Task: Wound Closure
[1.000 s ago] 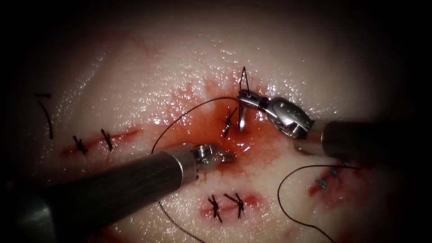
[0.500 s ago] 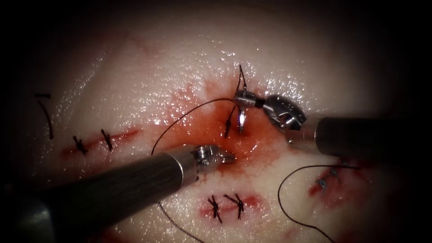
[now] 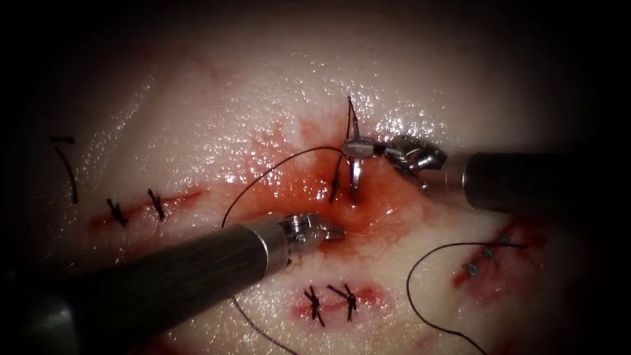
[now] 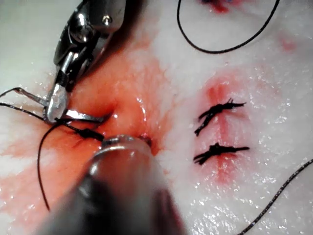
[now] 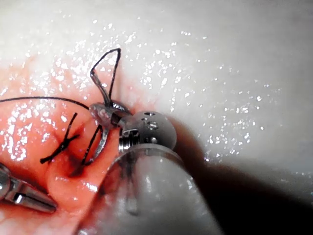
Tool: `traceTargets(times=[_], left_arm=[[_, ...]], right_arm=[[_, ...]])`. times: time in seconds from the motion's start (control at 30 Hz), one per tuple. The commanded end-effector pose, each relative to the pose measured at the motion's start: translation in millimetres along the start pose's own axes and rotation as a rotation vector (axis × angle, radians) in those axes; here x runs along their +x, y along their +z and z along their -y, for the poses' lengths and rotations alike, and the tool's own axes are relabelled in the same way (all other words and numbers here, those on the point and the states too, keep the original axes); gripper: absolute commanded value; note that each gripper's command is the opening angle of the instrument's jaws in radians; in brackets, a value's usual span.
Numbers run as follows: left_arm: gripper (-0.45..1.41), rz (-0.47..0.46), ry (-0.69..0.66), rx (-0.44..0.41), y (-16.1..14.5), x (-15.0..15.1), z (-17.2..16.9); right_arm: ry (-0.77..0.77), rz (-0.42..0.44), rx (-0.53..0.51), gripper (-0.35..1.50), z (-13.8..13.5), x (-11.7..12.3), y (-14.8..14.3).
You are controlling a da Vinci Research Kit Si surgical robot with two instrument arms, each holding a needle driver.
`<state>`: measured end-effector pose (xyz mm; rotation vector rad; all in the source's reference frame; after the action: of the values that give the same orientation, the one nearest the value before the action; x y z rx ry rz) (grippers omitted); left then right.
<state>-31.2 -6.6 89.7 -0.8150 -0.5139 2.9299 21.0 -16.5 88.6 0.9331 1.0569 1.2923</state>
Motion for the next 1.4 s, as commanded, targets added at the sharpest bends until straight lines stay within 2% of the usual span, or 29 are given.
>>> traceTargets(times=[0.03, 0.47, 0.67, 1.2, 1.4], left_arm=[[0.12, -0.001, 0.001, 0.000, 0.8, 0.1, 0.2], [0.11, 0.002, -0.002, 0.003, 0.4, -0.3, 0.5], [0.11, 0.003, -0.001, 0.004, 0.3, -0.5, 0.6], [0.09, 0.005, 0.000, 0.006, 0.0, -0.8, 0.7], [0.09, 0.008, 0.001, 0.009, -0.2, -0.9, 0.8]], right_arm=[[-0.001, 0.009, 0.006, -0.35, 0.4, -1.1, 0.8], [-0.006, 0.024, 0.017, -0.35, 3.7, -4.9, 0.3], [-0.023, 0.035, 0.040, -0.35, 4.4, -6.5, 0.8], [0.146, 0.114, 0.179, -0.35, 4.4, -8.8, 1.8], [0.198, 0.136, 0.203, -0.35, 5.4, -9.8, 1.9]])
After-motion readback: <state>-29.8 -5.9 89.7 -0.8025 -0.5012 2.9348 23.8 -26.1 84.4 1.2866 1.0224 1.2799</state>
